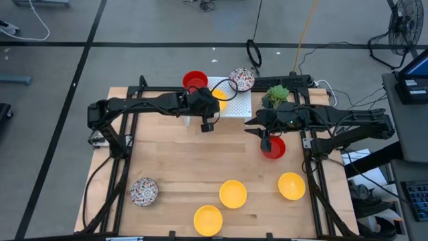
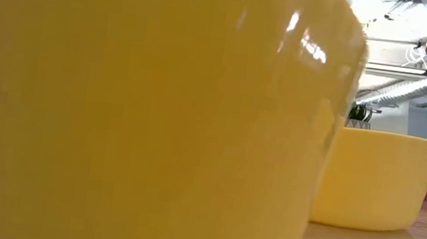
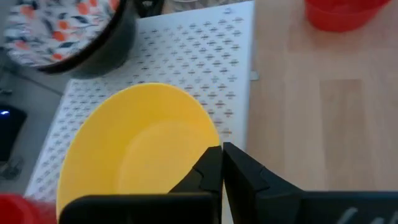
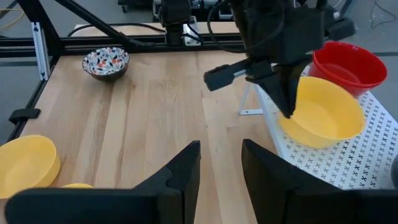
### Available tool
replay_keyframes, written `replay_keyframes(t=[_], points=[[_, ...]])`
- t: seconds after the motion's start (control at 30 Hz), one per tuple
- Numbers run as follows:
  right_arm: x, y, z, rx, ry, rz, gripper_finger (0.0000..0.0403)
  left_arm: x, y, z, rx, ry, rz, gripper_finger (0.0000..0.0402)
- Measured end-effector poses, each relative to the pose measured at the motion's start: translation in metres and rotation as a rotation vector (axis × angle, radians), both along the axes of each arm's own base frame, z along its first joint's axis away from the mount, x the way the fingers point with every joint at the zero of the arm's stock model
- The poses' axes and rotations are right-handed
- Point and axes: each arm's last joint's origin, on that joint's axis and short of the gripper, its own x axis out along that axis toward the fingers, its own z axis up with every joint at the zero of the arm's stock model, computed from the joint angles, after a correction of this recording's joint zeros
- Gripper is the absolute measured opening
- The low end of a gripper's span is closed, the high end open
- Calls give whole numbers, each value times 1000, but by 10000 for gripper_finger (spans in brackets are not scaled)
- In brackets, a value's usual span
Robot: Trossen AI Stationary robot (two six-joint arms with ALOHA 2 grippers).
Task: Pick & Place Mini bowls
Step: Put the yellow bowl on the shelf, then stack the white patterned bowl on the other white patterned bowls on the shelf
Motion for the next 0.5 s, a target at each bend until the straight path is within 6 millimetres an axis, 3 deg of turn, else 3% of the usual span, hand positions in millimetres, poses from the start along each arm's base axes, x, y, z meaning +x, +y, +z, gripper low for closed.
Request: replay_keyframes(t=[0.1,0.3,0.5], points=[[0,0,0,0,0,0,105,0,1,1,8,-10,17,20],[0,0,0,0,0,0,105,5,-5,4,4,-67,14,87],[0,0,0,0,1,0,105,2,-28,16,-5,-95,-35,147]])
